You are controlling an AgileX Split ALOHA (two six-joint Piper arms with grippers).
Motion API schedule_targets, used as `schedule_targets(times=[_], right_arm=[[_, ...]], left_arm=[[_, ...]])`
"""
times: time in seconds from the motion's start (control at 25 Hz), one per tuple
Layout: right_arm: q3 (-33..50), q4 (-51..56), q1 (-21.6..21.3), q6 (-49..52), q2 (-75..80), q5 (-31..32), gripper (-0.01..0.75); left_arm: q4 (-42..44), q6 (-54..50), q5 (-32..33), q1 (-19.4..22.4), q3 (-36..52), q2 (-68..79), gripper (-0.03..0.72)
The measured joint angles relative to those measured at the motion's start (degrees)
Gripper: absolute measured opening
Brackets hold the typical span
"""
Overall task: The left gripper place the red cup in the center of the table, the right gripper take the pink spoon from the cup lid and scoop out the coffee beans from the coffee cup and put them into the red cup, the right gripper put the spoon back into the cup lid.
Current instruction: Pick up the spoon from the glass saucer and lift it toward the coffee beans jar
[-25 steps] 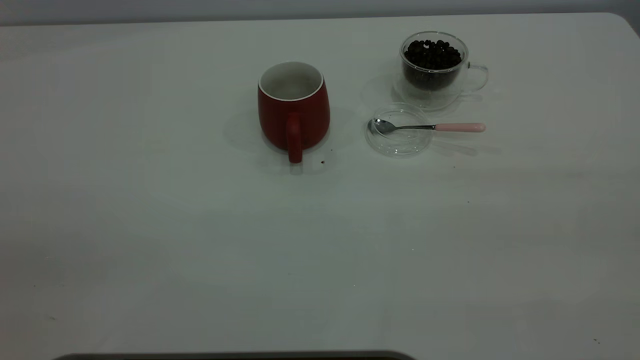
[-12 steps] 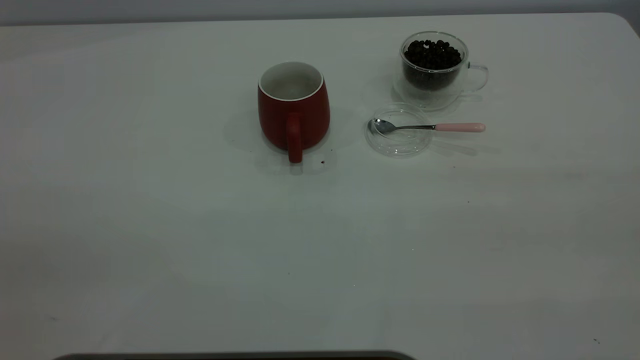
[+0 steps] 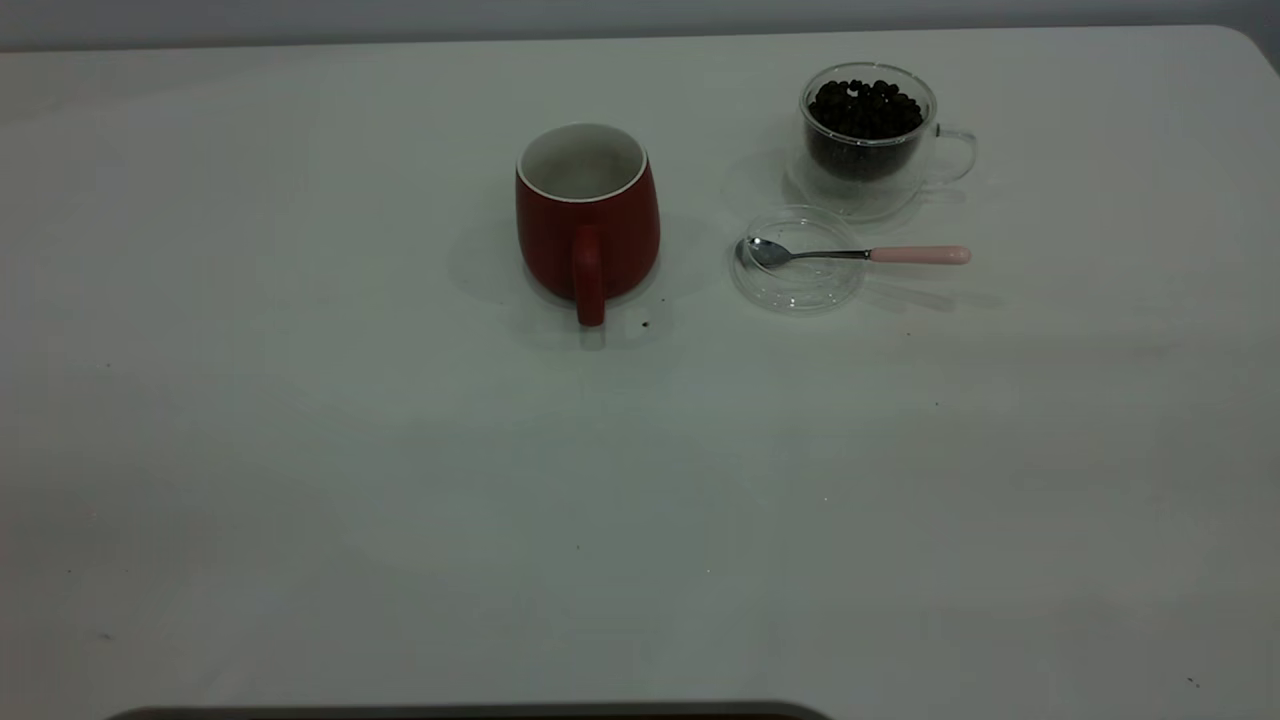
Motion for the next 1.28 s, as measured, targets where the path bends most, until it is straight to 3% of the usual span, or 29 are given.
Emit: schedule_targets(times=[0.28,0.56,1.0,1.28], right_arm=[[-1.3,0.1,0.0,0.8,3.9,-1.9,0.595],[-9.0,4.4,0.0,1.0,28.3,-13.0,0.700],[-17.9,16.9,0.0,-8.7,64.8,-29.8,0.680],[-18.8,33.5,0.0,-17.3,79.9,-34.0,0.673]], left_arm=[[0.0,-0.1,0.0,0.0,0.0,0.0,0.586],[0.0,-0.1,0.0,0.0,0.0,0.0,0.586],[0.0,-0.1,0.0,0.0,0.0,0.0,0.586],[0.0,-0.1,0.0,0.0,0.0,0.0,0.586]])
